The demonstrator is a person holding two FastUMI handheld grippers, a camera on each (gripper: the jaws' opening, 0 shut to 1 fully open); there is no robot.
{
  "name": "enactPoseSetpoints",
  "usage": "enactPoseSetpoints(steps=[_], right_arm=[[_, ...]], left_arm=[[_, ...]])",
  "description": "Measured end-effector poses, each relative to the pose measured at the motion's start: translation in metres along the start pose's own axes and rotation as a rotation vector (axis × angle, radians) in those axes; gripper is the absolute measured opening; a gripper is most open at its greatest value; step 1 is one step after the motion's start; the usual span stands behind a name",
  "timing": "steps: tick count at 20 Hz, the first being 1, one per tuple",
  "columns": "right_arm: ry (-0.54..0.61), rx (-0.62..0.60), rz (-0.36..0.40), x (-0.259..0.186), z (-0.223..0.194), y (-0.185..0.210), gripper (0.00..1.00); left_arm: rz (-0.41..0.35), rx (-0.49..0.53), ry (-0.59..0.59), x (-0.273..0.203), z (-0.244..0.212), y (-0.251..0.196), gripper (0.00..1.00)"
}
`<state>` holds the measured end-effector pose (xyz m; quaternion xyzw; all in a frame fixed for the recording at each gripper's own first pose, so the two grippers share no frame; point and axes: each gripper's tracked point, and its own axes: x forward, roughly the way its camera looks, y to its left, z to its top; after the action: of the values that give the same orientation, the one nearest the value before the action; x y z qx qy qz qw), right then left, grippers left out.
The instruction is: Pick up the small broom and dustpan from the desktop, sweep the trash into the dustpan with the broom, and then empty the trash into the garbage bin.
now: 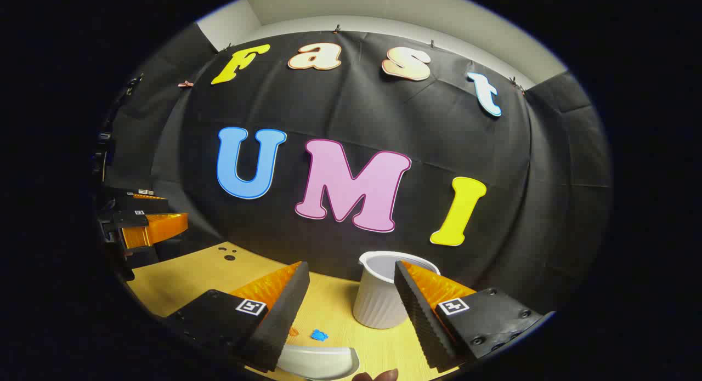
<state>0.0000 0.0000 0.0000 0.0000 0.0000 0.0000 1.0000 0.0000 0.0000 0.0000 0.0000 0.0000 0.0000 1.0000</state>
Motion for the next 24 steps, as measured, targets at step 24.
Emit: enactPoseSetpoints(steps=[24], right_arm=[[0.516,0.049,0.203,-0.070,-0.151,0.040,0.98]], left_arm=[[0.008,0.027,0.058,-0.010,-0.009,0.002,0.98]])
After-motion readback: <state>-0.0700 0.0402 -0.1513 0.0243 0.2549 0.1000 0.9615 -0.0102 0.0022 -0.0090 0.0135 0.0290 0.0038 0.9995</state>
